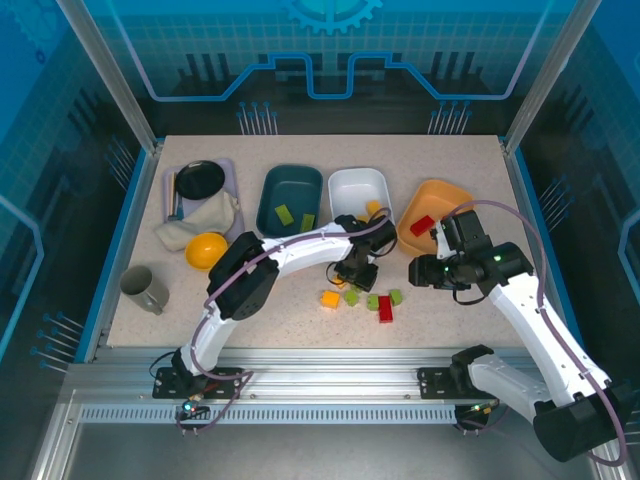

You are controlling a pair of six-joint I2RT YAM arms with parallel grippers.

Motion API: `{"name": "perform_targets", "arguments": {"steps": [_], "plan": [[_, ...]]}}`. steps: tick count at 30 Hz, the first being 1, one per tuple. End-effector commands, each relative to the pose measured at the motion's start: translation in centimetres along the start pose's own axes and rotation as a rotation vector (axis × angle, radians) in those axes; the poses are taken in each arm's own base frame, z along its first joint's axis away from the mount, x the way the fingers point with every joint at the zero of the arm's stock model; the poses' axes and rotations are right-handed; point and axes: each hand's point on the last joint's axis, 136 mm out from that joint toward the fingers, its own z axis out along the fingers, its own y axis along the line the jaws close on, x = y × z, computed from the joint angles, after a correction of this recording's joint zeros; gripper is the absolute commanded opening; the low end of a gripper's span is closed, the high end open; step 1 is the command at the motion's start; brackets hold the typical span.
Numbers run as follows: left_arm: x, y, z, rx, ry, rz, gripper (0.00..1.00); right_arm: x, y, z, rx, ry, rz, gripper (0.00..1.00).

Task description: Sort the legos into containers by color

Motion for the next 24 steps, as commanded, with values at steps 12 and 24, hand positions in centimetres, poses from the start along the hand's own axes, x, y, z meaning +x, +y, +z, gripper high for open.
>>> {"name": "perform_targets", "arguments": {"steps": [12,24], "plan": [[-7.2,17.9,-9.7,0.055,-0.301,-0.632,0.3,-5.5,14.2,1.0,-0.416,-0.145,-0.415,0.6],[-13.6,26.4,-4.2,0.047,-0.248,-0.795,0.36,-8.5,16.9,7.1,-0.278,-0.007,-0.482,0.61]]}}
